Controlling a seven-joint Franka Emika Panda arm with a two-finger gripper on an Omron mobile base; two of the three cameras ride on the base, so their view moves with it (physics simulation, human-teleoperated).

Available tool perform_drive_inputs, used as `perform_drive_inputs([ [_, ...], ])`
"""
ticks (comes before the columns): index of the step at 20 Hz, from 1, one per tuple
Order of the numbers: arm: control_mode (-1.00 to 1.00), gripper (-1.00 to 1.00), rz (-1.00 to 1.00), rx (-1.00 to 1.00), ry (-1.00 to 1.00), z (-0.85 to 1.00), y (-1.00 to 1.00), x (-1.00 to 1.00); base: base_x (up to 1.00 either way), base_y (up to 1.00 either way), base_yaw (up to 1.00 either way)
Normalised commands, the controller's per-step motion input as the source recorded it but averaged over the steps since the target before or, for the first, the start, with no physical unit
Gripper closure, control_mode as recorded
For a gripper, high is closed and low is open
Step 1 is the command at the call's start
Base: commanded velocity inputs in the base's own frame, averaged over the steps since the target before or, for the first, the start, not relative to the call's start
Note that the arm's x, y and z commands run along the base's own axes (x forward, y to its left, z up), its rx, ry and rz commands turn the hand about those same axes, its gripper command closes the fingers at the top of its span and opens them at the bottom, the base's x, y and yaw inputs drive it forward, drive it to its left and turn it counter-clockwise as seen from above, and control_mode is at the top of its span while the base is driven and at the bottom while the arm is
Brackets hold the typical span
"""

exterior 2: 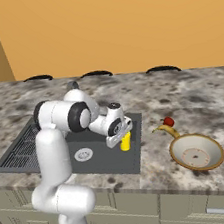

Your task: Remove the bell pepper and banana from the sink. Then move the bowl and cup from the counter to the sink for washing.

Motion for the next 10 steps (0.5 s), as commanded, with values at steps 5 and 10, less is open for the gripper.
perform_drive_inputs([
  [5, -1.00, 1.00, 0.00, 0.00, -0.03, -0.27, -0.06, 0.26, 0.00, 0.00, 0.00],
  [10, -1.00, 1.00, 0.00, -0.01, -0.01, -0.25, -0.10, 0.26, 0.00, 0.00, 0.00],
])
